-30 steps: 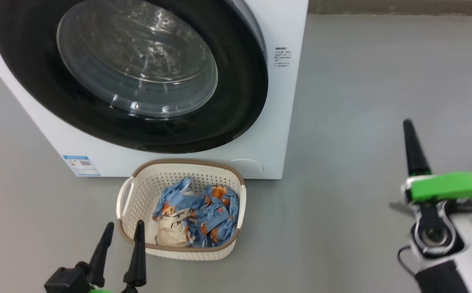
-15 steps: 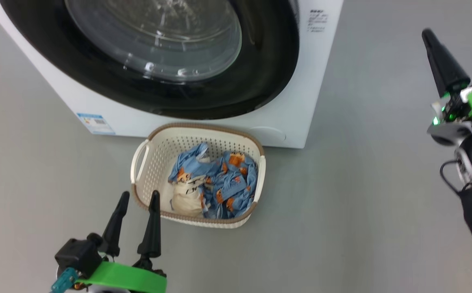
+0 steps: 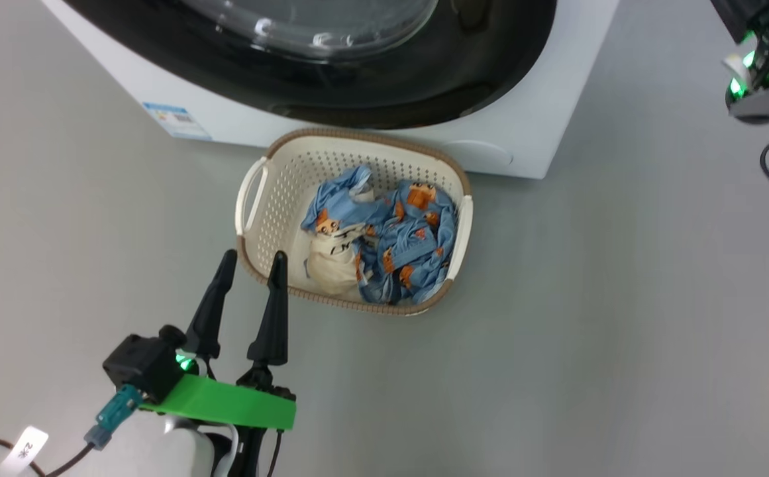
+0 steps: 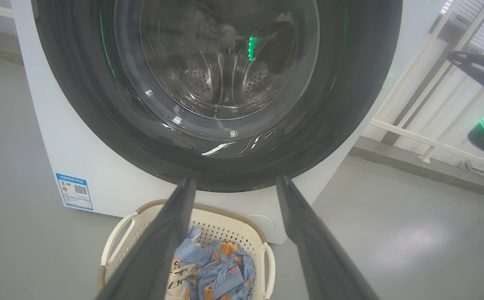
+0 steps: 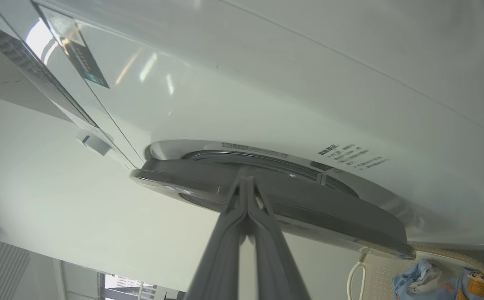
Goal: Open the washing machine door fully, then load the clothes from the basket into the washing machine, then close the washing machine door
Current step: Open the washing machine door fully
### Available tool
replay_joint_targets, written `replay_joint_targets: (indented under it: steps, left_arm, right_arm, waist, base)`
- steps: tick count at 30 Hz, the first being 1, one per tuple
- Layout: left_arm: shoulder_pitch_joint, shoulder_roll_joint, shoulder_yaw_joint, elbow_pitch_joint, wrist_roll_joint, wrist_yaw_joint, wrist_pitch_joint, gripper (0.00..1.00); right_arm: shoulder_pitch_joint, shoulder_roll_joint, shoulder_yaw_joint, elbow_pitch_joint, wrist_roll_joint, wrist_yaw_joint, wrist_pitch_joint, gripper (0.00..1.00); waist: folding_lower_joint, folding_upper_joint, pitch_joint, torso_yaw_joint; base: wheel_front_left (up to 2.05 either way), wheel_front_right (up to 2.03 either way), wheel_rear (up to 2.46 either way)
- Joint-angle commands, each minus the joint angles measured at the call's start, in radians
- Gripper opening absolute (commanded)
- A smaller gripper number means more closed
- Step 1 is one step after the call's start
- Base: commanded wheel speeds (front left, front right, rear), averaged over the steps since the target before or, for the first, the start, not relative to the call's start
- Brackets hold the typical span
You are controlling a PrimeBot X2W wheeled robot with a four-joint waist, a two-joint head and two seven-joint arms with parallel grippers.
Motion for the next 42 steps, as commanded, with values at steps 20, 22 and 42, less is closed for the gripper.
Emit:
replay_joint_targets:
  steps: [20, 22, 42]
  left_arm:
    - [-0.096, 0.007, -0.044, -0.036, -0.075, 0.000, -0.006, 1.00]
    - [-0.099, 0.007, -0.045, -0.038, -0.079, 0.000, -0.006, 1.00]
    - [-0.113, 0.007, -0.065, -0.035, -0.103, 0.000, -0.006, 1.00]
  right_arm:
    - [-0.255, 0.017, 0.071, 0.066, -0.045, 0.006, 0.158, 0.00]
    - [-0.266, 0.017, 0.074, 0.068, -0.050, 0.006, 0.159, 0.00]
    - [-0.274, 0.018, 0.109, 0.064, -0.068, 0.006, 0.173, 0.00]
  waist:
    - [0.0000, 0.0000, 0.162, 0.102]
    - [0.0000, 0.0000, 0.170, 0.107]
    - [0.0000, 0.0000, 0.173, 0.122]
  base:
    - [0.00, 0.00, 0.00]
    - [0.00, 0.00, 0.00]
    - [0.00, 0.00, 0.00]
